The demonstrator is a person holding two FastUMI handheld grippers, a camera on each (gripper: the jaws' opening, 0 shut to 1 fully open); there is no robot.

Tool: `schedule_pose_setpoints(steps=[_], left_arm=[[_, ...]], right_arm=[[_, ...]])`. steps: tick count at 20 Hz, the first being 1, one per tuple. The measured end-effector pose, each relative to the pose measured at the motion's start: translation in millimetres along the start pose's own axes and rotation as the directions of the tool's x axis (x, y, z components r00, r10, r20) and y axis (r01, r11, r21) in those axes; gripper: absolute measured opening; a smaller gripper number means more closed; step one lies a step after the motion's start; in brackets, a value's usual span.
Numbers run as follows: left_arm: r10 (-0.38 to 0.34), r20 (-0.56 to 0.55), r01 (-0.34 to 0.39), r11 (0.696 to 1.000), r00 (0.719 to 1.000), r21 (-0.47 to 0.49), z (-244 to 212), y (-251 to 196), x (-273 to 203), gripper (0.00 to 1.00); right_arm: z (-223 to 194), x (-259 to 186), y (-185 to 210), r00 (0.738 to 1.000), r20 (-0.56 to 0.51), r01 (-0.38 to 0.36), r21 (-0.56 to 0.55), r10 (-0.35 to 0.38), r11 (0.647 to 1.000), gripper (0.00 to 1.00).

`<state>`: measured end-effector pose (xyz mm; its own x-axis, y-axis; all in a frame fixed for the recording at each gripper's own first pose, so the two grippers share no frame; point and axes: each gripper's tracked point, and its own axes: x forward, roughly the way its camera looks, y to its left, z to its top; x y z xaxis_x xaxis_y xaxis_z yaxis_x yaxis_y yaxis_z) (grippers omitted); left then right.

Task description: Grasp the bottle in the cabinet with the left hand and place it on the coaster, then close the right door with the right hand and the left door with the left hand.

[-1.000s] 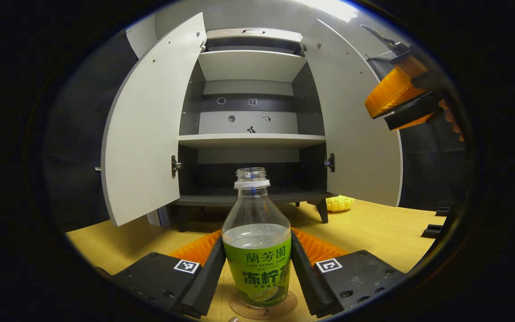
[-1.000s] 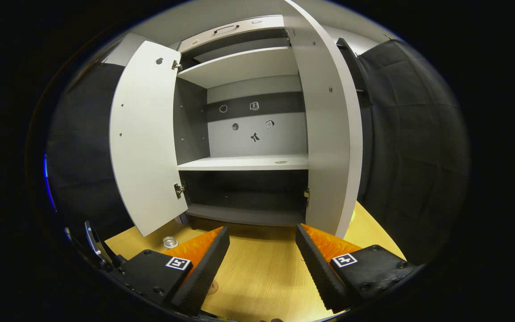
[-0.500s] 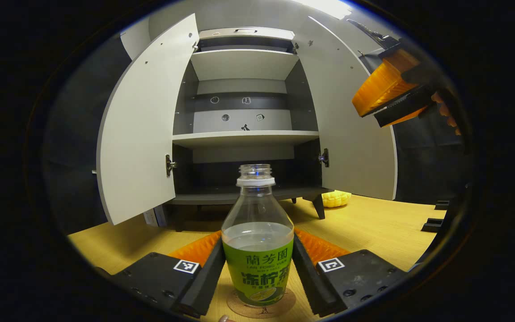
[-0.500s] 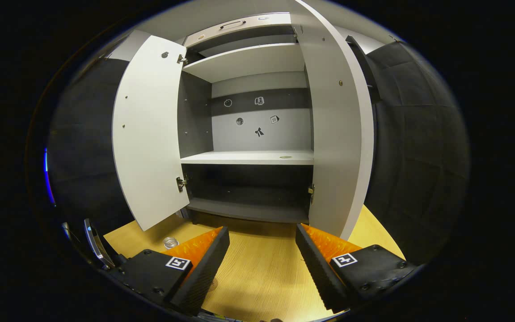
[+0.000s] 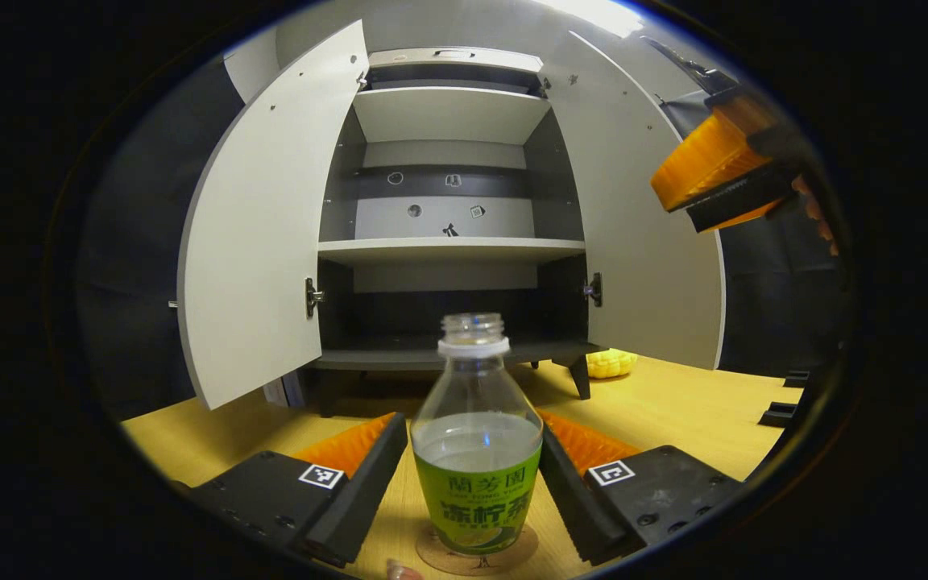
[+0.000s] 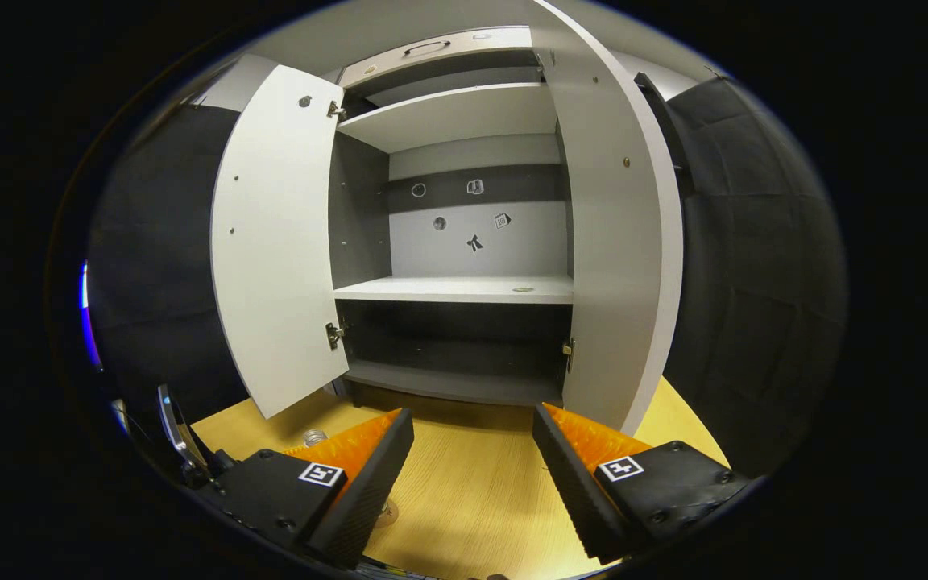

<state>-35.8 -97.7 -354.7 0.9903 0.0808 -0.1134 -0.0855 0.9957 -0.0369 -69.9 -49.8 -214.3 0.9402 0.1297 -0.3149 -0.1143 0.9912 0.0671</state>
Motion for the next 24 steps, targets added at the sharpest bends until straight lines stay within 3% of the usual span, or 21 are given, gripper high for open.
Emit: schedule_pose_setpoints(steps=[4,9,14,19,24], left_arm=[[-0.020,0.054,0.017,0.999,0.998,0.041,38.2,-7.2,9.7,0.94],[-0.028,0.077,0.028,1.000,0.997,0.012,107.0,-2.1,10.1,0.96],[-0.025,0.070,0.026,1.000,0.997,-0.007,200.1,28.0,-8.6,0.96],[0.051,-0.004,-0.051,0.996,0.999,0.074,251.6,97.9,-52.8,0.96],[0.120,-0.022,-0.119,0.993,0.993,0.021,286.9,164.7,-90.4,0.96]], right_arm=[[13.8,-4.9,2.5,1.000,0.020,-0.001,0.016,0.000,1.000,0.99],[47.2,-15.1,-4.5,0.998,0.057,0.034,0.064,-0.038,0.997,0.99],[77.9,-40.1,-20.4,0.990,0.057,0.128,0.051,-0.130,0.991,0.99],[116.4,-75.6,-59.3,0.951,0.099,0.289,0.057,-0.293,0.956,0.99],[151.6,-93.5,-98.3,0.896,0.170,0.402,0.079,-0.409,0.912,0.98]])
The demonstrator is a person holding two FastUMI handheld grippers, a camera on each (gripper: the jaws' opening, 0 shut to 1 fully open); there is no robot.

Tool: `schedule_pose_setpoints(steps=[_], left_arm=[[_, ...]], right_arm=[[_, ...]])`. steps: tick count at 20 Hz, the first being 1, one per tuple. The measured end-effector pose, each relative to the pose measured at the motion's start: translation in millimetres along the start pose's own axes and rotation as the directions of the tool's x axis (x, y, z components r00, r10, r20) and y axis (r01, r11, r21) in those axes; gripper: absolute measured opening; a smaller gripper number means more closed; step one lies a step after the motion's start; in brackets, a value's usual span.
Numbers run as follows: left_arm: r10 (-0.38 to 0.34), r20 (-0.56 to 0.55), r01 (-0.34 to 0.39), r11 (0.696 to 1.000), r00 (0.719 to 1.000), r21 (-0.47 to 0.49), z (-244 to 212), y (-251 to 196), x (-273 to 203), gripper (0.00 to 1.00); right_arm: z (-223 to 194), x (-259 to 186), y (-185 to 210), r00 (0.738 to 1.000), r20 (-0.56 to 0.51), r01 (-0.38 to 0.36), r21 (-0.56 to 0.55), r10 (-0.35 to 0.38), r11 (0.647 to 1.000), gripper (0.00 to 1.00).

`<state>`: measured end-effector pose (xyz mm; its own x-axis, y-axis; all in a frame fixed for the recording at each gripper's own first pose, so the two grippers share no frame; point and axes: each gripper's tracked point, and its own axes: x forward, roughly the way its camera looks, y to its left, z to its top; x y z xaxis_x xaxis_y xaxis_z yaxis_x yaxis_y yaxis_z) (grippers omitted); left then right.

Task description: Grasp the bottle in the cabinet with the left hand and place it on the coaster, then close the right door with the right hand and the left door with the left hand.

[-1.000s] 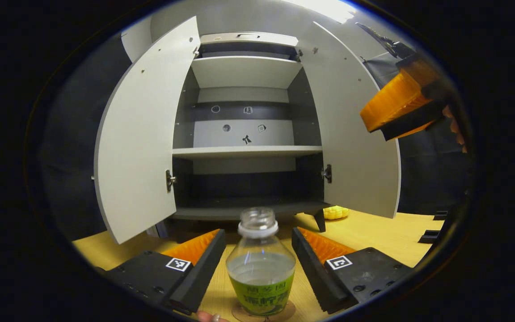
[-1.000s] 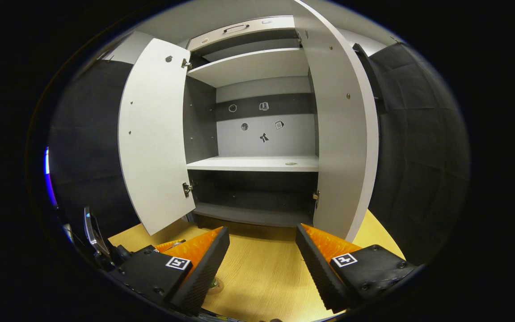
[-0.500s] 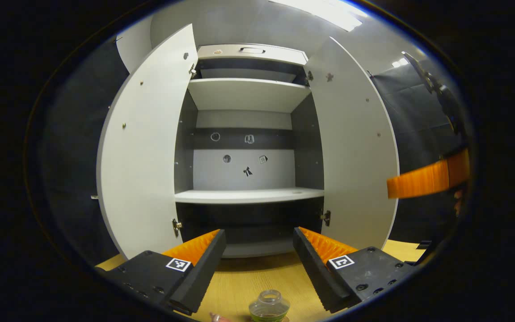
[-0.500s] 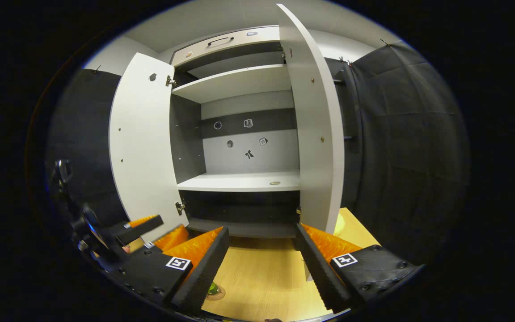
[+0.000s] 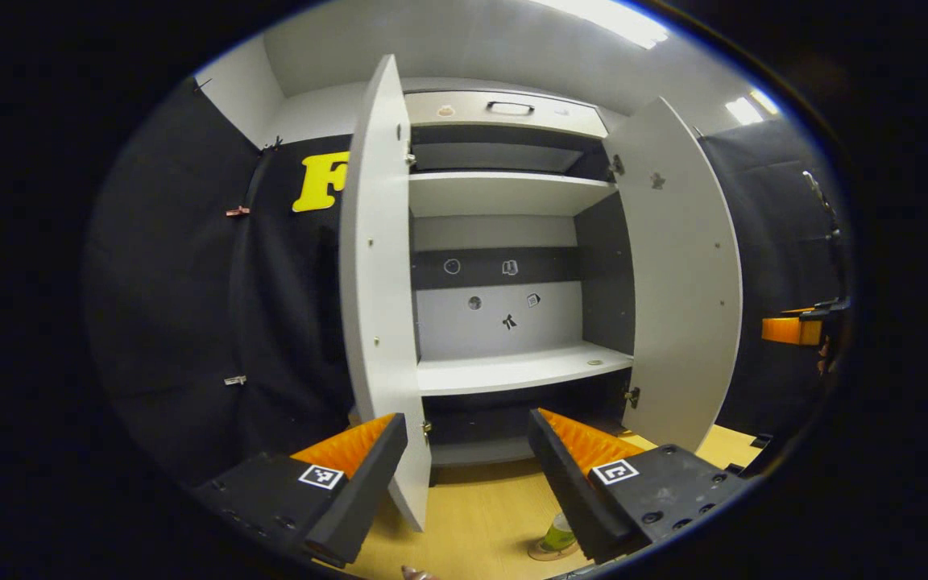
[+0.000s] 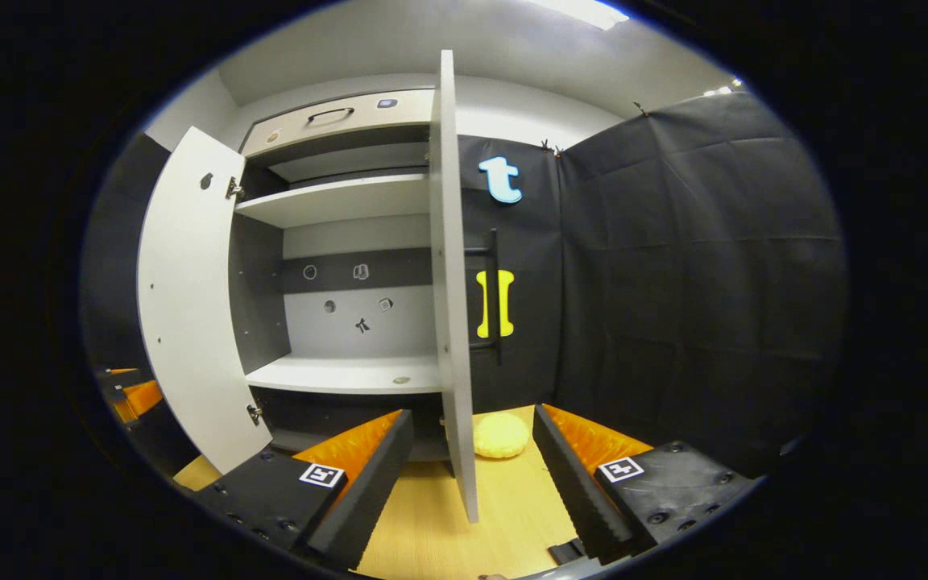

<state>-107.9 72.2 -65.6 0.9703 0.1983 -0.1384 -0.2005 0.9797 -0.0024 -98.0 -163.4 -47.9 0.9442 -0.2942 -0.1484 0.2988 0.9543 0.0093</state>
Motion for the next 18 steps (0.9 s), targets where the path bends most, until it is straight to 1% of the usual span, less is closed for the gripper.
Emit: schedule_pose_setpoints(steps=[2,3,5,6,9,12,14,16,18], left_arm=[[0.044,-0.005,-0.044,0.999,0.999,0.004,7.5,29.7,-9.4,0.96],[0.075,-0.002,-0.075,0.997,0.997,0.014,13.1,46.7,-13.1,0.96],[0.140,0.012,-0.141,0.990,0.990,0.031,26.0,79.8,-15.8,0.96],[0.173,0.018,-0.173,0.984,0.985,0.029,30.8,91.8,-17.4,0.96],[0.237,0.038,-0.238,0.971,0.971,0.006,47.8,120.8,-16.6,0.96],[0.319,0.022,-0.320,0.946,0.947,0.048,44.5,147.9,-16.6,0.96],[0.339,0.008,-0.339,0.940,0.941,0.044,43.7,154.2,-12.7,0.96],[0.349,-0.010,-0.349,0.937,0.937,0.012,39.5,152.1,-6.3,0.96],[0.337,0.010,-0.336,0.942,0.942,-0.018,42.1,145.0,2.0,0.96]], right_arm=[[6.8,10.8,-13.0,0.999,0.010,0.032,-0.011,-0.032,0.999,0.98],[12.2,18.1,-23.7,0.998,0.019,0.060,-0.013,-0.059,0.998,0.98],[21.9,31.2,-33.1,0.997,0.035,0.070,0.000,-0.070,0.998,1.00],[25.0,38.5,-35.7,0.997,0.040,0.067,0.013,-0.068,0.998,0.98],[23.7,63.0,-37.0,0.999,0.029,0.030,0.064,-0.031,0.998,0.99],[13.5,78.4,-37.0,1.000,0.010,-0.017,0.053,0.017,0.998,0.99],[8.7,83.1,-30.3,0.998,0.006,-0.069,0.027,0.069,0.997,0.98],[3.3,89.1,-32.5,0.996,-0.001,-0.086,-0.006,0.086,0.996,0.98],[4.8,91.0,-30.4,0.995,0.006,-0.104,-0.008,0.104,0.995,0.98]])
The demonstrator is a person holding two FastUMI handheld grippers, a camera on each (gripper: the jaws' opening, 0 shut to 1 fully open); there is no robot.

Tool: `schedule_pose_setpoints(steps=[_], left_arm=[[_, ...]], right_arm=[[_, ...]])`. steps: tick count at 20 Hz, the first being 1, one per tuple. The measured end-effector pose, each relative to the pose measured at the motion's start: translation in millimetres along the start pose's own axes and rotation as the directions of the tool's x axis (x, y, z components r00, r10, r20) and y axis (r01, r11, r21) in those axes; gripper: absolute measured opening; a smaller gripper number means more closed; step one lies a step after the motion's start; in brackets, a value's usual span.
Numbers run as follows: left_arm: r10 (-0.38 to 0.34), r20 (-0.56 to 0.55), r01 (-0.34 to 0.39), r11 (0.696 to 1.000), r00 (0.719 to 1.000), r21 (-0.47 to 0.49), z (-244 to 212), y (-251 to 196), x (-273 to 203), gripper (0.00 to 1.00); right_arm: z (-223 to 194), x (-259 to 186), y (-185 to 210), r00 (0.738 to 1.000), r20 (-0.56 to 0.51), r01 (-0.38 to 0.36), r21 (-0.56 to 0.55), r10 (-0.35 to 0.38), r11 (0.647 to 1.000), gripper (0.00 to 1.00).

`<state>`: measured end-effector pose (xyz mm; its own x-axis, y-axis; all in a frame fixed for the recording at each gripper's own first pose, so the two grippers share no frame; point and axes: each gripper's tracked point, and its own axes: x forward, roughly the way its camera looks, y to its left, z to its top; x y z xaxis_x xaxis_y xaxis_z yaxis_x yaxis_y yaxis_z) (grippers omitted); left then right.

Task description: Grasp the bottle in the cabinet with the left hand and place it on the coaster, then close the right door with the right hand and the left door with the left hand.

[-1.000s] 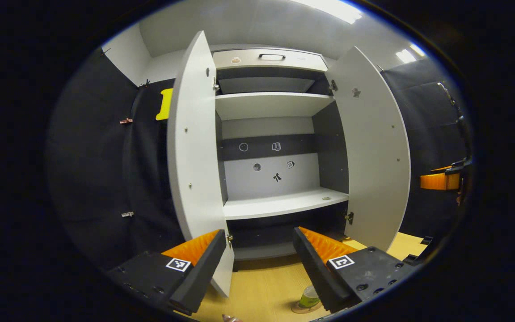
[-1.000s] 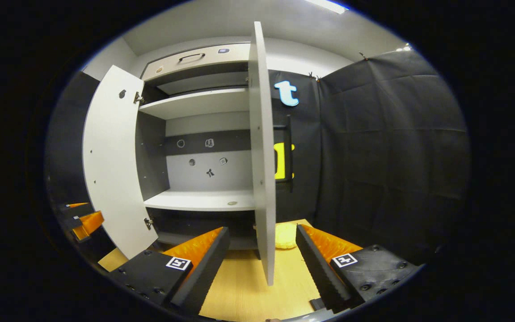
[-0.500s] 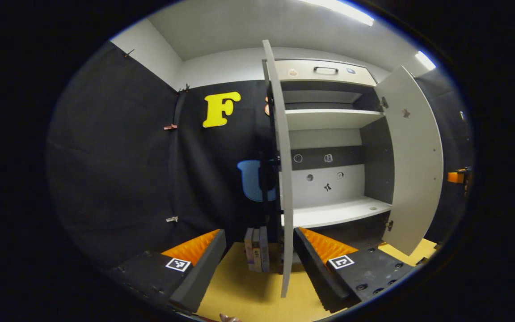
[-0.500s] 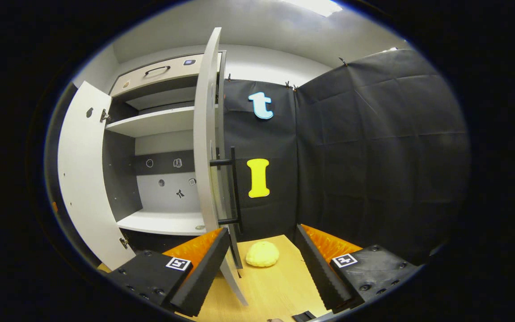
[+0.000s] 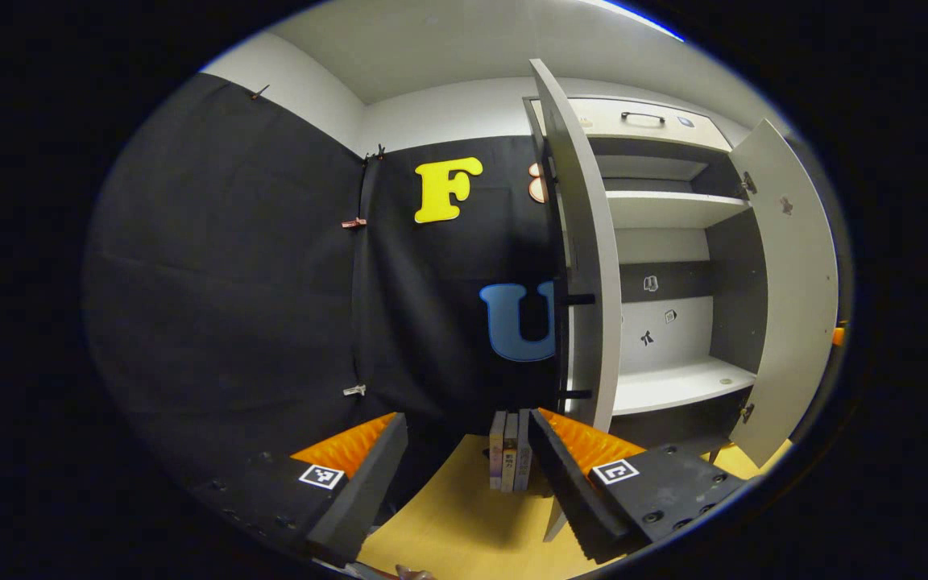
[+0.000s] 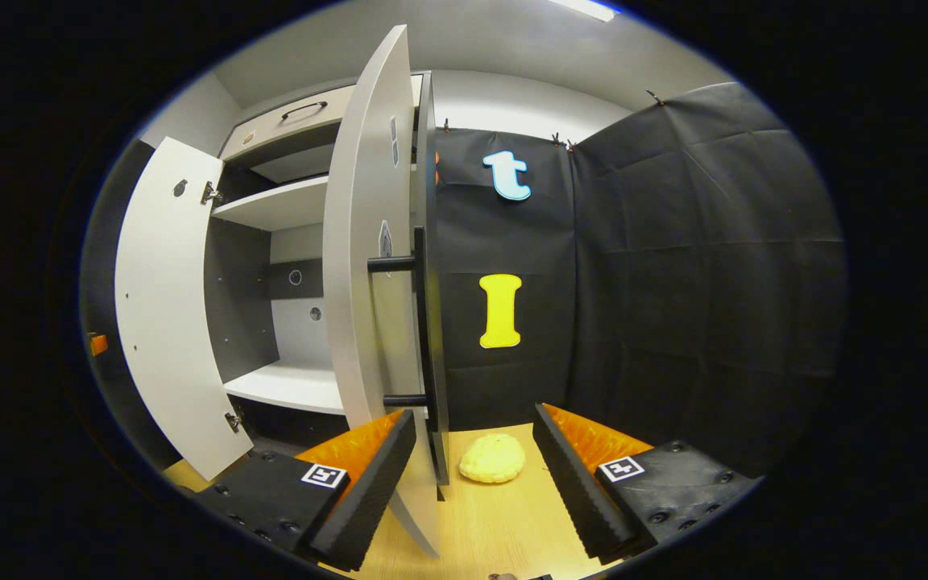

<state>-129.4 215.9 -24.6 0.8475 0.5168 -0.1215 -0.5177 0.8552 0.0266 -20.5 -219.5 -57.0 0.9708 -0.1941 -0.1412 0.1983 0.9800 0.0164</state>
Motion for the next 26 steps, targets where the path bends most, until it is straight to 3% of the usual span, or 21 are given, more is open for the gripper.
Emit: schedule_pose_setpoints(steps=[6,11,14,20,26], left_arm=[[-0.027,-0.027,0.028,0.999,0.999,0.037,-6.3,6.6,14.7,0.96],[-0.109,-0.021,0.110,0.993,0.994,0.035,-3.7,-3.3,24.5,0.96],[-0.169,-0.005,0.169,0.986,0.986,0.000,1.0,-17.5,30.0,0.96],[-0.216,0.001,0.216,0.976,0.976,0.002,2.7,-25.3,35.8,0.96],[-0.262,0.007,0.262,0.965,0.965,-0.015,2.0,-40.3,47.2,0.96]], right_arm=[[-3.7,-3.5,17.1,1.000,-0.011,0.024,-0.002,-0.024,1.000,0.98],[-7.7,-2.7,52.3,1.000,-0.017,0.003,0.003,-0.003,1.000,0.98],[-10.2,3.0,83.3,0.999,-0.023,-0.046,0.004,0.046,0.999,0.97],[-18.2,32.3,166.6,0.973,-0.038,-0.227,0.034,0.228,0.973,0.98],[-6.9,23.8,175.5,0.970,-0.008,-0.244,0.011,0.244,0.970,0.98]])
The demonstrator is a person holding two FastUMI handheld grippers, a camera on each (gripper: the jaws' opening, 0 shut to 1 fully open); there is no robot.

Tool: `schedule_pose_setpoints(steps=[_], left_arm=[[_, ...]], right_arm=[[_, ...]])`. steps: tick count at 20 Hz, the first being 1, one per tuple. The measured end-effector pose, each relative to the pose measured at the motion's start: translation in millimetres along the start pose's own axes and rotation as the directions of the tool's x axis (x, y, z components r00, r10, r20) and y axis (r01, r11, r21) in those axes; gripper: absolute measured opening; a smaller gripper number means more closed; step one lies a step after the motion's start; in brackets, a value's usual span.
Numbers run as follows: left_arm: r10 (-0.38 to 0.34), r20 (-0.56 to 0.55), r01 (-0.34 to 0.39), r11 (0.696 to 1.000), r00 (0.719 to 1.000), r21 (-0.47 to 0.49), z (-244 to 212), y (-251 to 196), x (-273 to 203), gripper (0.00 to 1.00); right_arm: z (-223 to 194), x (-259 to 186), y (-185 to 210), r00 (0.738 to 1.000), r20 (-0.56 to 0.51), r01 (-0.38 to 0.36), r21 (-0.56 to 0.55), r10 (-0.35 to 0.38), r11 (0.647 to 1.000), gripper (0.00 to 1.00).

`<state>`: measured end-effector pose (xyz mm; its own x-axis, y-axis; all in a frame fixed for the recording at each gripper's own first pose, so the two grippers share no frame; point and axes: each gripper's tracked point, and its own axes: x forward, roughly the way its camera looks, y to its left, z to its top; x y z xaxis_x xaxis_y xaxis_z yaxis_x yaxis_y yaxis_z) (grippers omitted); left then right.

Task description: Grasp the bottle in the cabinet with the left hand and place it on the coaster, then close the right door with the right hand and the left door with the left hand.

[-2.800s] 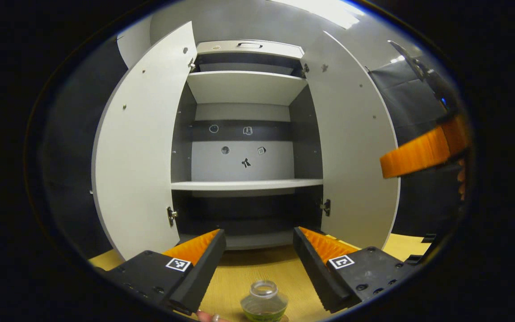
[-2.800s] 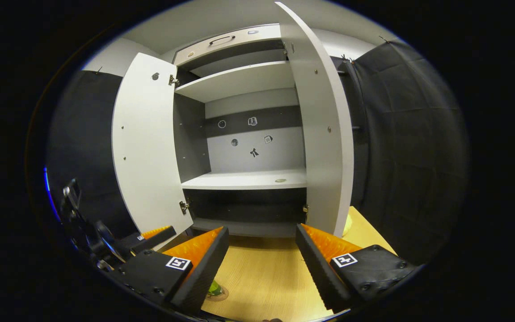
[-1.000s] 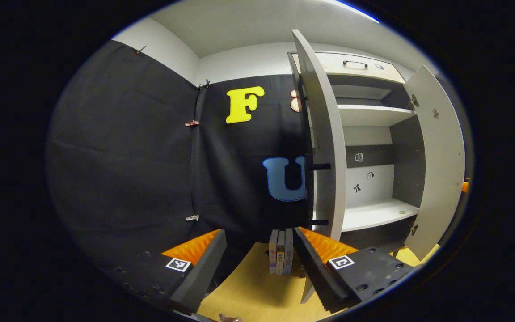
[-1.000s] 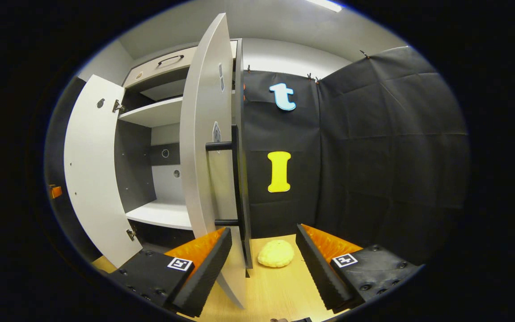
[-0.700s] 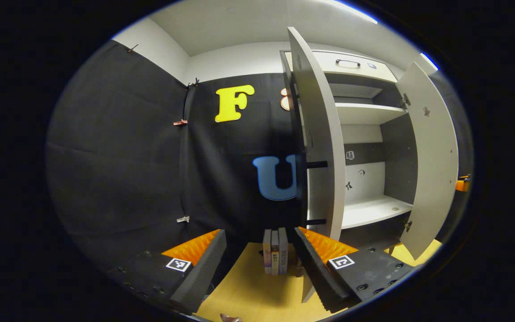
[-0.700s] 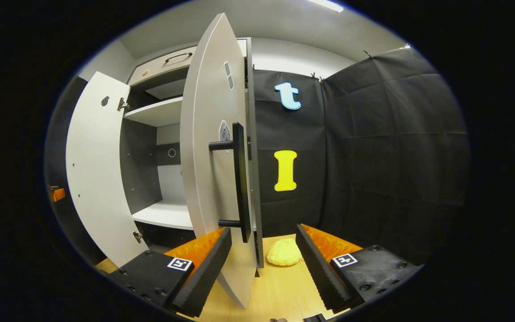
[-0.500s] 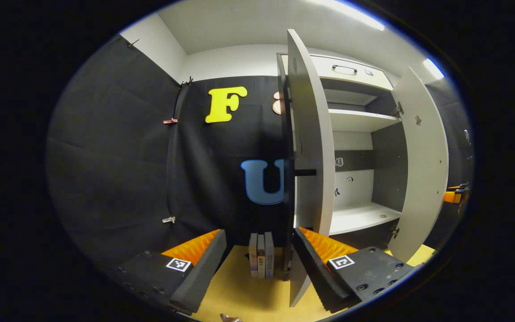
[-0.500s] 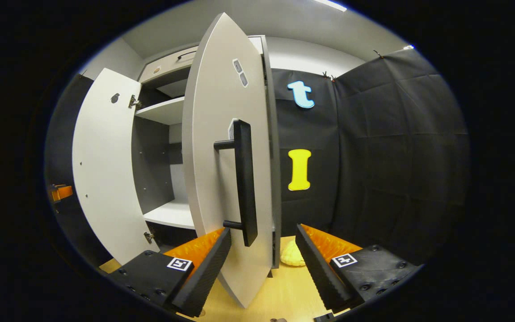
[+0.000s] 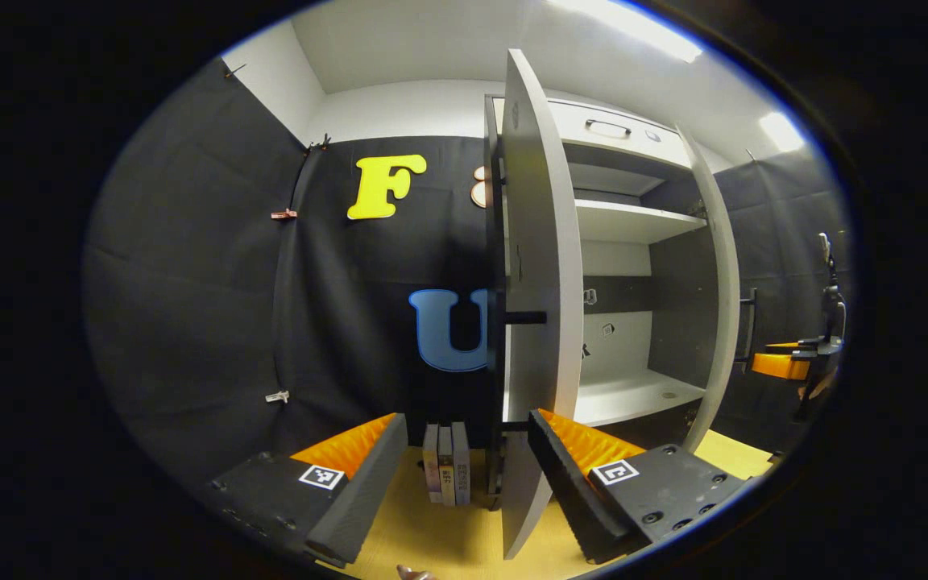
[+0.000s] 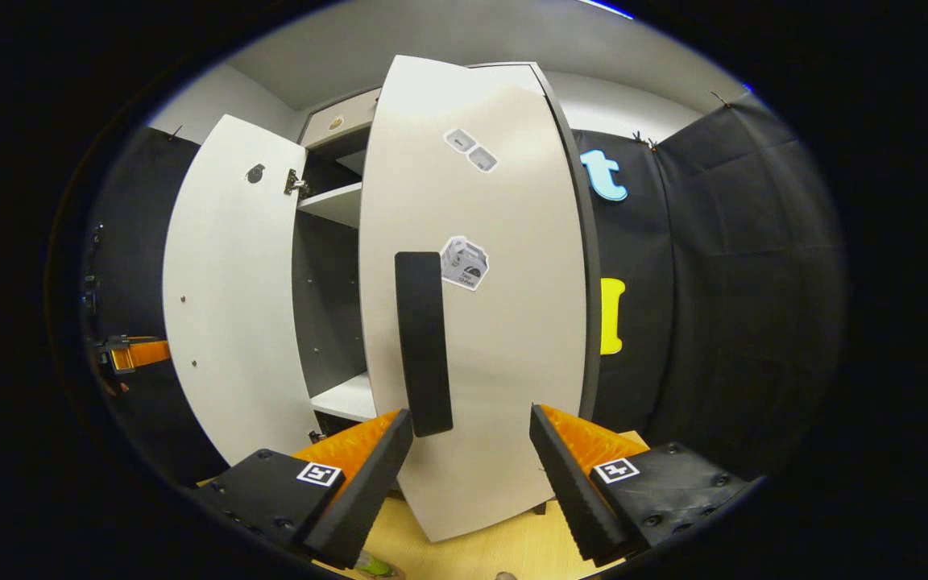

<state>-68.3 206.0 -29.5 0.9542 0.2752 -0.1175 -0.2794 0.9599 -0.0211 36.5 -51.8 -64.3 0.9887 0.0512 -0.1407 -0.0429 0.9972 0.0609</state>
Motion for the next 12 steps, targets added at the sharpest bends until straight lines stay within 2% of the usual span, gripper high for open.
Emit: schedule_pose_setpoints(steps=[5,12], left_arm=[[-0.042,0.009,0.042,0.999,0.999,-0.022,-0.4,-8.6,4.9,0.94],[-0.103,0.017,0.104,0.994,0.994,-0.033,-0.2,-20.0,6.1,0.91]], right_arm=[[-3.1,-11.1,-13.1,0.999,-0.013,0.046,0.019,-0.045,0.999,0.98],[-2.7,-19.1,-13.4,0.998,-0.017,0.056,0.012,-0.056,0.998,1.00]])
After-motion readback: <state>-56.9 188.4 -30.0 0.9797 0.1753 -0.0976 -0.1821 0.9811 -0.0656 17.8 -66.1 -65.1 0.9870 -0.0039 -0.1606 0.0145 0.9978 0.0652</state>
